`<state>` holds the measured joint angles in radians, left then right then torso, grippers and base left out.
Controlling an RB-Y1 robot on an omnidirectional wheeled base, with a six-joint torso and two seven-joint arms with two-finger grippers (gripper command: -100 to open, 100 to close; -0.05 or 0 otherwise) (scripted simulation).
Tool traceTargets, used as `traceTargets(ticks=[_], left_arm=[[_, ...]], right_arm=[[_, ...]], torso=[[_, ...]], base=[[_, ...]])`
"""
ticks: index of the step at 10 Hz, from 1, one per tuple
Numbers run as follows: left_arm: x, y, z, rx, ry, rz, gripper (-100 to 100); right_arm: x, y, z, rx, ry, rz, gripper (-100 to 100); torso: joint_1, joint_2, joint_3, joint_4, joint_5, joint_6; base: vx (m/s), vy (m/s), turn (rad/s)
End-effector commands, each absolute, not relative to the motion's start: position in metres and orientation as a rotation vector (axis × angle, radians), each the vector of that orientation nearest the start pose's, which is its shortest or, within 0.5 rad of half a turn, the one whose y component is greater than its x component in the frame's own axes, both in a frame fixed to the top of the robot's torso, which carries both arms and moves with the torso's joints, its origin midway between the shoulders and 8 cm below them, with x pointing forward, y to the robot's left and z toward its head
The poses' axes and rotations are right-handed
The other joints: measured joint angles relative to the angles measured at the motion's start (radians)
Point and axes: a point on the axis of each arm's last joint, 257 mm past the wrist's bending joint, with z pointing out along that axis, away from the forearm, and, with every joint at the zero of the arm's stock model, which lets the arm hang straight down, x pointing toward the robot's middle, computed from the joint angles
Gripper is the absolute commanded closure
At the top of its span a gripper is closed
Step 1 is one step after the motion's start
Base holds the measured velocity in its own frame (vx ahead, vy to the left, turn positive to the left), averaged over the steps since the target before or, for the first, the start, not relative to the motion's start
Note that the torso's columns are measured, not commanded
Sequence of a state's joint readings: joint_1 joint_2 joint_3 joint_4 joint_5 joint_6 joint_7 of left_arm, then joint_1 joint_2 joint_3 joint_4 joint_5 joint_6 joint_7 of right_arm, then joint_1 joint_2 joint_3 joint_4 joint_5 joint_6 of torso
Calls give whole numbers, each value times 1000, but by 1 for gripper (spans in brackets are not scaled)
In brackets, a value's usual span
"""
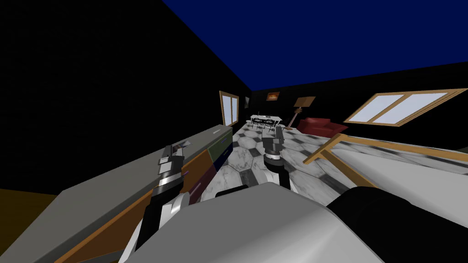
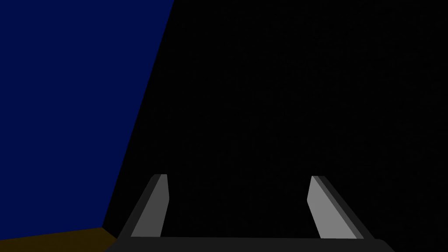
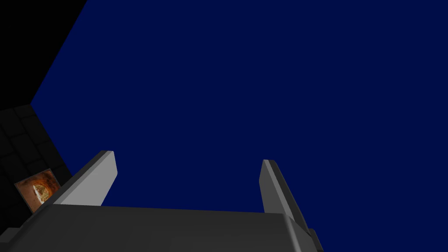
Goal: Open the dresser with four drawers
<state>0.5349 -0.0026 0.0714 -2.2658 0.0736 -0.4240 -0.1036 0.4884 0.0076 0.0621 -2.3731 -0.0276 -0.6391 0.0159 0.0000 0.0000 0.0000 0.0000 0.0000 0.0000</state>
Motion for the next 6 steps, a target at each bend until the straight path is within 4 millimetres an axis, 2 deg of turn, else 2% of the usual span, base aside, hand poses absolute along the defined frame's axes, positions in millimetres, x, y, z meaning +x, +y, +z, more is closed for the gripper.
traceTargets(ticks=[1, 6], left_arm=[[348, 320, -7, -752, 672, -1141, 0], [348, 320, -7, -752, 671, -1141, 0]], right_arm=[[298, -257, 90, 488, 416, 1417, 0], [297, -257, 90, 488, 416, 1417, 0]], torso=[[0, 40, -82, 41, 0, 0], [0, 396, -792, 396, 0, 0]], base=[[0, 0, 0], [0, 0, 0]])
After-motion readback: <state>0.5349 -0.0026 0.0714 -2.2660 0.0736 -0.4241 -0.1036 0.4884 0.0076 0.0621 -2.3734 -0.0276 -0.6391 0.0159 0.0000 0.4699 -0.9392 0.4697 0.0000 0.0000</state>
